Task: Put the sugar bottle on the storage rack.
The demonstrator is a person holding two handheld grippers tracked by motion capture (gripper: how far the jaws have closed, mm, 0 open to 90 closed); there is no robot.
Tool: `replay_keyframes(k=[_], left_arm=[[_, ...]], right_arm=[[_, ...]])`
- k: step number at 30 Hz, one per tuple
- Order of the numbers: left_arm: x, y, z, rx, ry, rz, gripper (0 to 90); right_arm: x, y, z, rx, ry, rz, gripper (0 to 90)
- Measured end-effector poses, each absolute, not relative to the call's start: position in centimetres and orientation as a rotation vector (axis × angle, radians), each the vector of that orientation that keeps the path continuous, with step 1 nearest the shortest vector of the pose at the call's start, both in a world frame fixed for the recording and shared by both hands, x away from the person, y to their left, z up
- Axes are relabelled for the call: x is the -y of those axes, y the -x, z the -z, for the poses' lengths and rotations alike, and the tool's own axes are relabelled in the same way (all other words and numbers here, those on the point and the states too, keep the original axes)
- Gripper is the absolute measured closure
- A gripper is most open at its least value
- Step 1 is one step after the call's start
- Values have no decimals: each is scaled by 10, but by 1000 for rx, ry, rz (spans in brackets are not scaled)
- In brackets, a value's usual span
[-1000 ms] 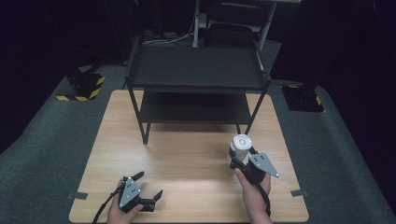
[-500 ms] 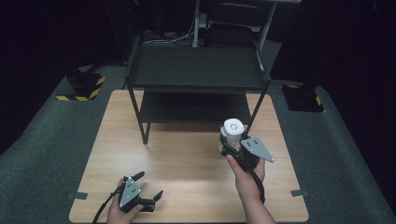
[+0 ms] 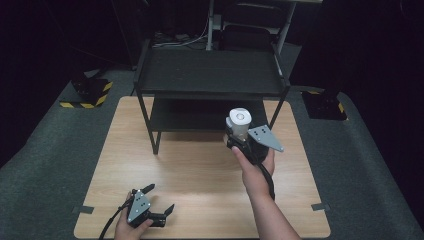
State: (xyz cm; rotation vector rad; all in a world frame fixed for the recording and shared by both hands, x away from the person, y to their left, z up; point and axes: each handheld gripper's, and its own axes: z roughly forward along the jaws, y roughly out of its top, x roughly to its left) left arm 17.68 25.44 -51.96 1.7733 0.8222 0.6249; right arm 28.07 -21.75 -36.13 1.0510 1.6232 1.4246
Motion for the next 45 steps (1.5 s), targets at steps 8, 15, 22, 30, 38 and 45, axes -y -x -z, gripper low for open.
replay_keyframes(k=[8,15,22,30,38,45], left_arm=[[-255,-177,520,-821,-1773,-622,5],[-255,-177,520,-820,-1771,-619,5],[-256,-178,520,-817,-1772,-614,5],[-256,-178,519,-815,-1779,-616,5],[-256,-178,519,-814,-1777,-615,5],[-256,-177,520,-813,-1776,-620,5]], right_arm=[[201,-303,354,-1619,-1041,-1393,308],[188,-325,354,-1597,-1058,-1376,308],[177,-341,356,-1585,-1069,-1364,308],[174,-356,370,-1548,-1066,-1378,307],[168,-363,377,-1513,-1060,-1382,308],[167,-362,385,-1497,-1036,-1386,306]])
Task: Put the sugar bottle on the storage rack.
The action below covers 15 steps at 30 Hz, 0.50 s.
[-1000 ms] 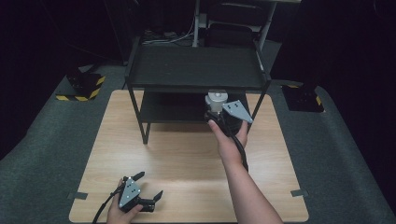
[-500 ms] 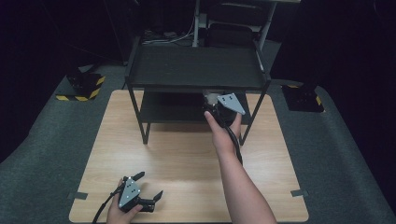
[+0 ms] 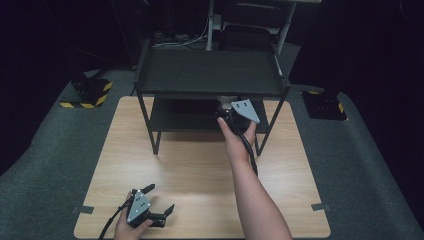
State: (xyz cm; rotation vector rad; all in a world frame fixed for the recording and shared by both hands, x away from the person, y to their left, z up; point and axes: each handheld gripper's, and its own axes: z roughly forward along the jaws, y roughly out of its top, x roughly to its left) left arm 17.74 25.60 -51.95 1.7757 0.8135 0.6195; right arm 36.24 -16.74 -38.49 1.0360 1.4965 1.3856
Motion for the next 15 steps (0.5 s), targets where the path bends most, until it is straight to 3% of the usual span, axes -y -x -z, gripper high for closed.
replay_keyframes(k=[15], left_arm=[[-257,-178,520,-814,-1774,-610,5]], right_arm=[[175,-363,378,-1534,-1046,-1396,287]])
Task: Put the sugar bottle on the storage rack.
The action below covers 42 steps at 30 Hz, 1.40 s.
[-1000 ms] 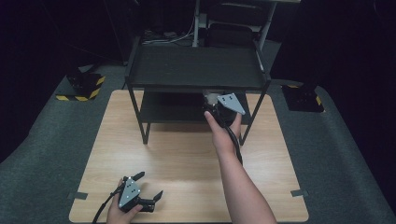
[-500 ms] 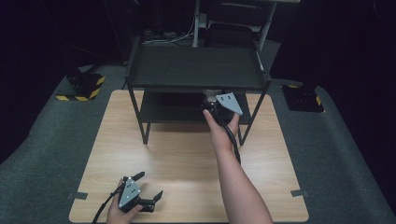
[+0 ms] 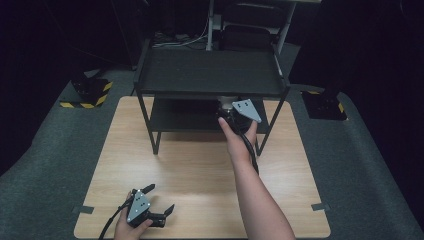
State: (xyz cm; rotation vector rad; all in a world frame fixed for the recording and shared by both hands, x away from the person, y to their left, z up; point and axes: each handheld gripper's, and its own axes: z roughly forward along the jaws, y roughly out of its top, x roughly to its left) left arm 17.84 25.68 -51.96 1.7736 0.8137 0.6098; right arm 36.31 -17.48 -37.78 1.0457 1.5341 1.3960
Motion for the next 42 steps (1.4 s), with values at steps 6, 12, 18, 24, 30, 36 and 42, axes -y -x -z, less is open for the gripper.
replay_keyframes(k=[6,12,18,24,30,36,42], left_arm=[[-257,-179,520,-812,-1772,-607,5],[-257,-178,520,-812,-1772,-609,5],[-256,-178,519,-810,-1777,-613,5],[-256,-178,520,-812,-1776,-612,5],[-256,-178,519,-813,-1776,-613,5],[-255,-178,519,-814,-1779,-616,5],[-255,-177,520,-814,-1777,-621,5]], right_arm=[[180,-361,373,-1562,-1042,-1415,129],[184,-351,372,-1573,-1017,-1437,1],[193,-335,375,-1569,-965,-1461,1],[209,-319,384,-1581,-917,-1478,1],[226,-305,395,-1588,-913,-1498,1],[247,-287,411,-1603,-886,-1520,1],[267,-269,429,-1621,-872,-1528,1]])
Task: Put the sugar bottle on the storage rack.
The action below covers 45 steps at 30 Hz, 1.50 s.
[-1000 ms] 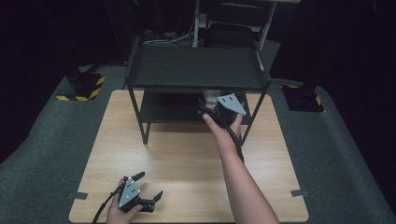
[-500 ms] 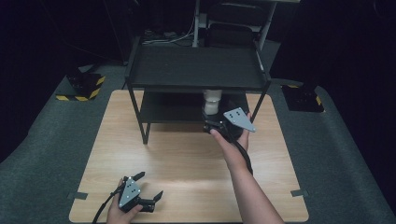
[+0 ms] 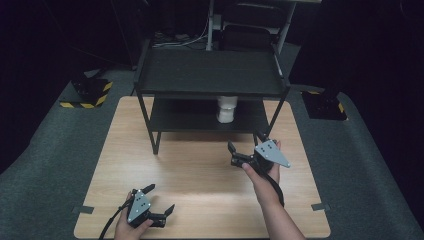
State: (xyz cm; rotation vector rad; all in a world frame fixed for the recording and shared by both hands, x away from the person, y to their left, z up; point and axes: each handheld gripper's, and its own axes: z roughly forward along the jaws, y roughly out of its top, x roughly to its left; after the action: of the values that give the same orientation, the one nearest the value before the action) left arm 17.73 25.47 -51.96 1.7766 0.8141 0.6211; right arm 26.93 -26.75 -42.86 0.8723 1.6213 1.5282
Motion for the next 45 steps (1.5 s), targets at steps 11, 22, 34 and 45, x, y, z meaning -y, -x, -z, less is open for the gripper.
replay_keyframes(k=[11,22,34,45], left_arm=[[-254,-176,520,-814,-1777,-630,5],[-253,-175,520,-813,-1776,-638,5],[-253,-175,520,-813,-1775,-639,5],[-253,-176,520,-817,-1773,-634,5]], right_arm=[[302,-236,465,-1659,-834,-1540,1],[321,-210,497,-1706,-852,-1477,1],[336,-198,521,-1721,-944,-1402,1],[341,-196,526,-1754,-994,-1334,1]])
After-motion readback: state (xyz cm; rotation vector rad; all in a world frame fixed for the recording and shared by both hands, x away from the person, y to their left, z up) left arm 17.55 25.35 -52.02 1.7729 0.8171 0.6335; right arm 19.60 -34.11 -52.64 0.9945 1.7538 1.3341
